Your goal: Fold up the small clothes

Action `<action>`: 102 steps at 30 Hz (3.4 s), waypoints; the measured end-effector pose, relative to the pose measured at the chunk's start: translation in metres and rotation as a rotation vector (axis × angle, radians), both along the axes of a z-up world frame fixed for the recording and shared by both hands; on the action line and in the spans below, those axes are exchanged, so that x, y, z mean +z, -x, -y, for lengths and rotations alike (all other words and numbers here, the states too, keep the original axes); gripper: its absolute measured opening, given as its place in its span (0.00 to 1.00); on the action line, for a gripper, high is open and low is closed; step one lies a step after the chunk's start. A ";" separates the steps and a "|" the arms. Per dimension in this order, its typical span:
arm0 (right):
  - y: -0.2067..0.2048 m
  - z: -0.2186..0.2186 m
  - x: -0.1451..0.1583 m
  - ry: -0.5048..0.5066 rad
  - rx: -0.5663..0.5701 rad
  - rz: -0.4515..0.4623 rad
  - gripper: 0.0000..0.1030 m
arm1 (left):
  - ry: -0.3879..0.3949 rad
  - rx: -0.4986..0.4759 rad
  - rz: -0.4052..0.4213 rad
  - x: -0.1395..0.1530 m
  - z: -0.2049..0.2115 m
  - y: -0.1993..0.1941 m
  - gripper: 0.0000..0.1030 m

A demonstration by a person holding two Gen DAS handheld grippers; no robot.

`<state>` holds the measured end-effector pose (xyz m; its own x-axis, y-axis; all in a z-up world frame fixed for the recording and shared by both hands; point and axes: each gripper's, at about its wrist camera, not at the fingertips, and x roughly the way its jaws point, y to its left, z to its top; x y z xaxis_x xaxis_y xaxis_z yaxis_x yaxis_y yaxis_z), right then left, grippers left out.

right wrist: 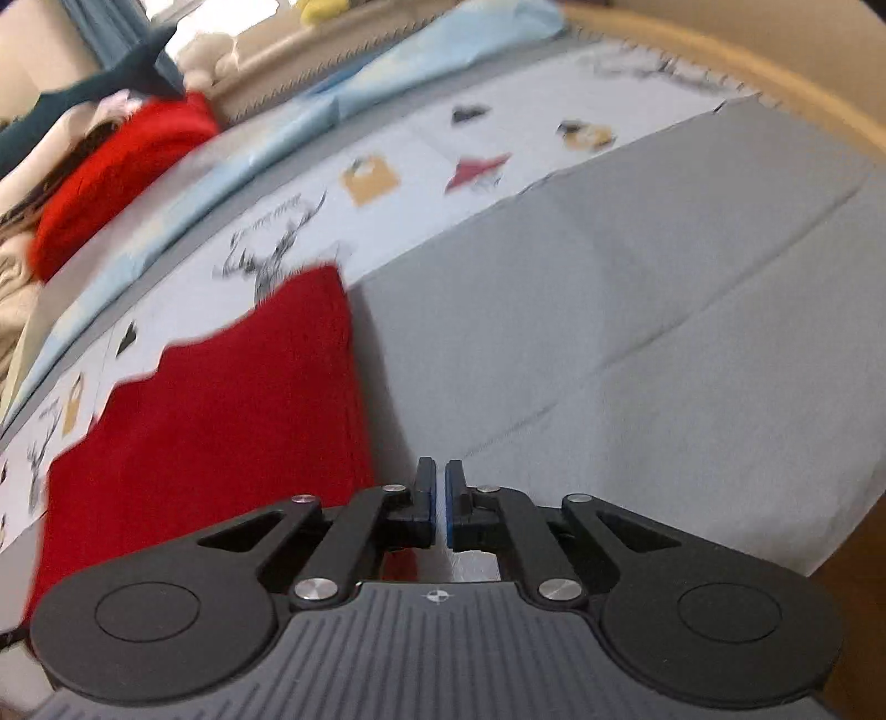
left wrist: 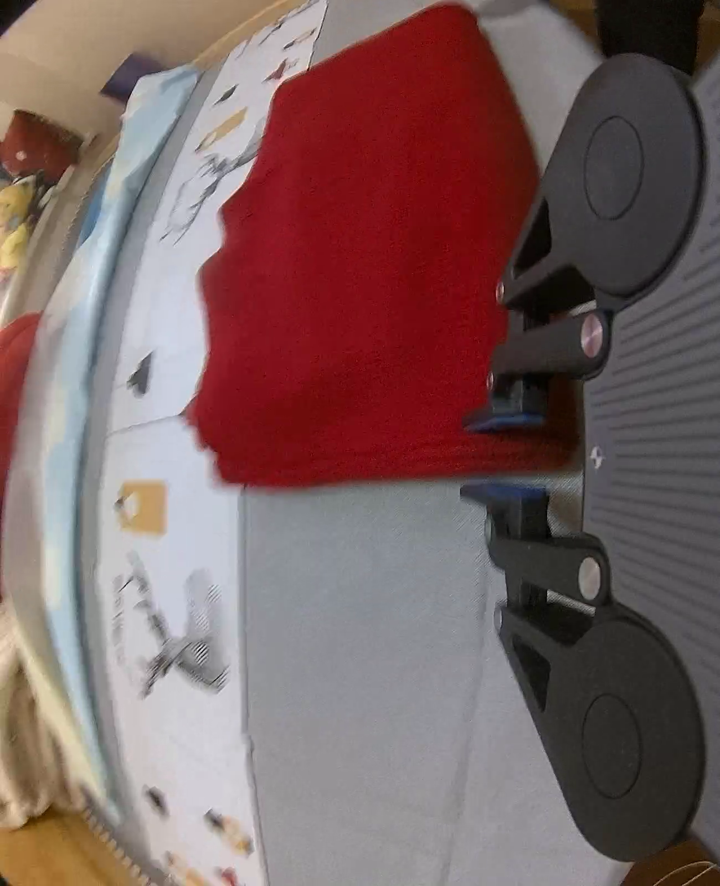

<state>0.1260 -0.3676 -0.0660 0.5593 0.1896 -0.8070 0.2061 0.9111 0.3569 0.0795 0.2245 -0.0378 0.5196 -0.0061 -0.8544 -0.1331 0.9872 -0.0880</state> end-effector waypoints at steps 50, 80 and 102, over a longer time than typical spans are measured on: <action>-0.013 -0.067 -0.008 0.252 0.206 -0.007 0.40 | 0.018 -0.191 -0.028 -0.018 0.048 -0.009 0.31; 0.023 -0.161 0.012 0.437 0.143 0.152 0.46 | 0.070 0.001 0.094 0.033 -0.028 0.013 0.44; 0.119 -0.463 0.015 0.246 0.906 0.342 0.48 | 0.141 0.342 0.144 0.054 -0.174 0.084 0.46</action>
